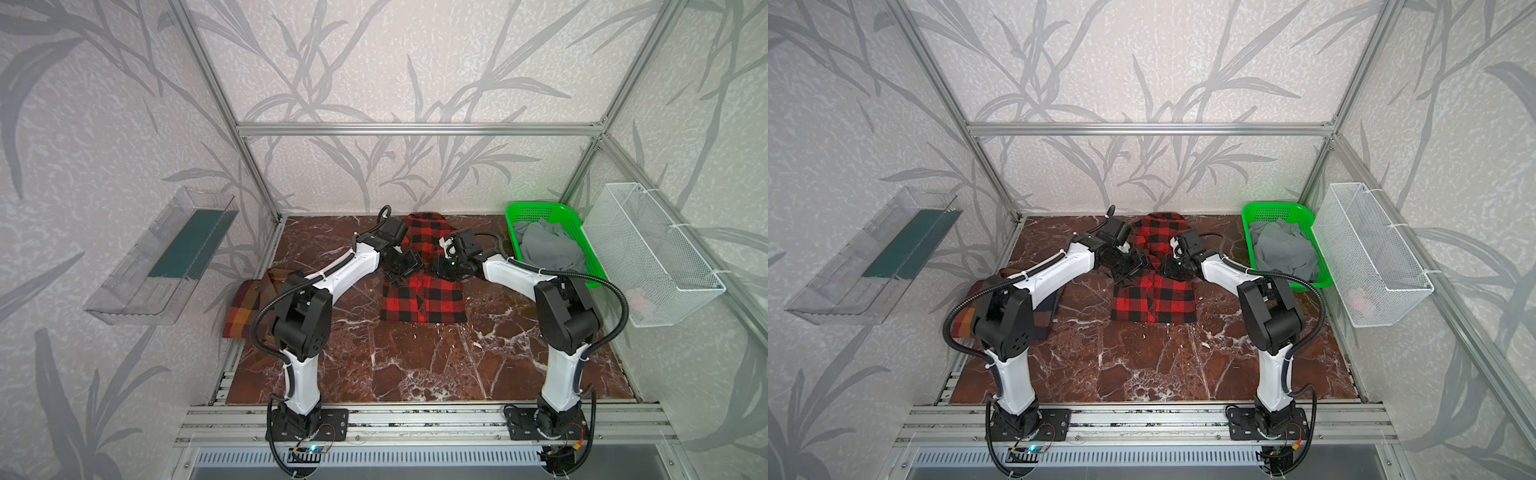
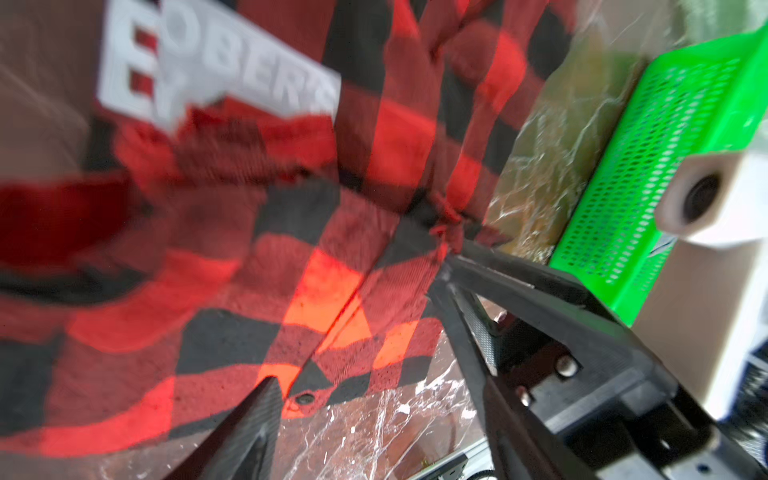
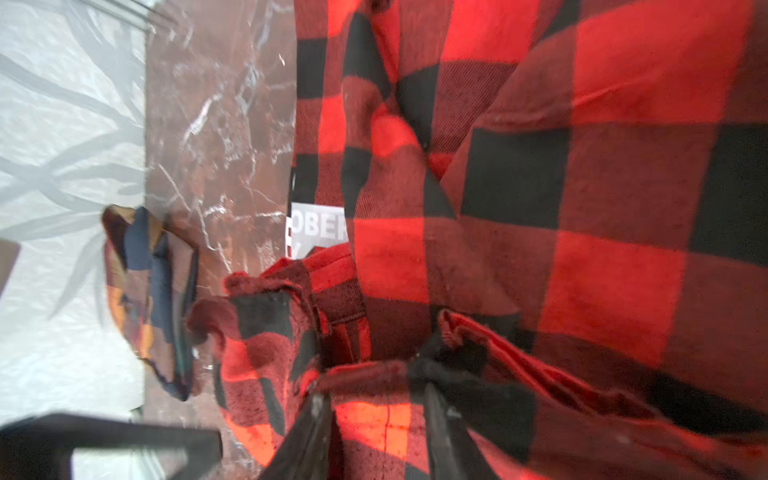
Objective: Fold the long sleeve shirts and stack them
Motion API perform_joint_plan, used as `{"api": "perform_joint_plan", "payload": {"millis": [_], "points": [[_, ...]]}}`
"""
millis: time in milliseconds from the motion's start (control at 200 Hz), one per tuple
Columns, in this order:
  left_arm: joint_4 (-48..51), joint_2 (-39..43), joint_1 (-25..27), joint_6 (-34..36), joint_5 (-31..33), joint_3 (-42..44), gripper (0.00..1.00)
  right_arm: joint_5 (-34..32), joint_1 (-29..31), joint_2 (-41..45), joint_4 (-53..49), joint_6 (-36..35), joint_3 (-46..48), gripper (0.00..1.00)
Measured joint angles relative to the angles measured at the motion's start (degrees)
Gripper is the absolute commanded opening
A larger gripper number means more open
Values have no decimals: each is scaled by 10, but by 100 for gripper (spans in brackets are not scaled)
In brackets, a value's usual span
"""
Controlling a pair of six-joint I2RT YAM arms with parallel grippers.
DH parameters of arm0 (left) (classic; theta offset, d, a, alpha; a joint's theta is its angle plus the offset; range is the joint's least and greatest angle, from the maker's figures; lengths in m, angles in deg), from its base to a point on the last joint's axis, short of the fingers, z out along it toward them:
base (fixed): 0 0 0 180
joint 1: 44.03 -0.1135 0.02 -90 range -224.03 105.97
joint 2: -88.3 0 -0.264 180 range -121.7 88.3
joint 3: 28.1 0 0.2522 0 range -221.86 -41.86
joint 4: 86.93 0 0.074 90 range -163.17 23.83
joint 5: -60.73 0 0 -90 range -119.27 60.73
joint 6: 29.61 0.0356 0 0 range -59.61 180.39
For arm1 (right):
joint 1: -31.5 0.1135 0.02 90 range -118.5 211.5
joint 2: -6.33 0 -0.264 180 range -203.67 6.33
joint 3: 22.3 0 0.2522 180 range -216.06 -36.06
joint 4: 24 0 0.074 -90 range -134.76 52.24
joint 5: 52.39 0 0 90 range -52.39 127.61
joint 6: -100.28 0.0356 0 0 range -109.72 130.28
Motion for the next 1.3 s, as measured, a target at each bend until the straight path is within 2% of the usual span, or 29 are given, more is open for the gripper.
{"api": "perform_joint_plan", "payload": {"millis": [125, 260, 365, 475, 655, 895, 1055, 1120, 1300], "points": [[5, 34, -33, 39, 20, 22, 77, 17, -15, 17, -4, -9, 9, 43], [6, 83, -68, 82, 40, 72, 75, 59, -8, 68, 47, 1, 76, 45], [3, 91, -88, 116, 57, 97, 72, 85, 9, 76, 88, 4, 103, 46], [-14, 91, -94, 135, 64, 134, 69, 96, 27, 76, 115, 3, 112, 47], [-56, 76, -94, 148, 47, 154, 57, 97, 36, 61, 155, -6, 112, 47], [-142, 52, -94, 149, 13, 170, 56, 97, 36, 30, 168, -14, 119, 46], [-182, 30, -94, 157, -3, 172, 37, 100, 36, 30, 180, -19, 121, 43], [-194, 18, -94, 160, -7, 172, 34, 100, 36, 30, 184, -22, 122, 41], [-212, -7, -94, 158, -14, 172, 17, 104, 36, 30, 195, -24, 134, 30]]}}
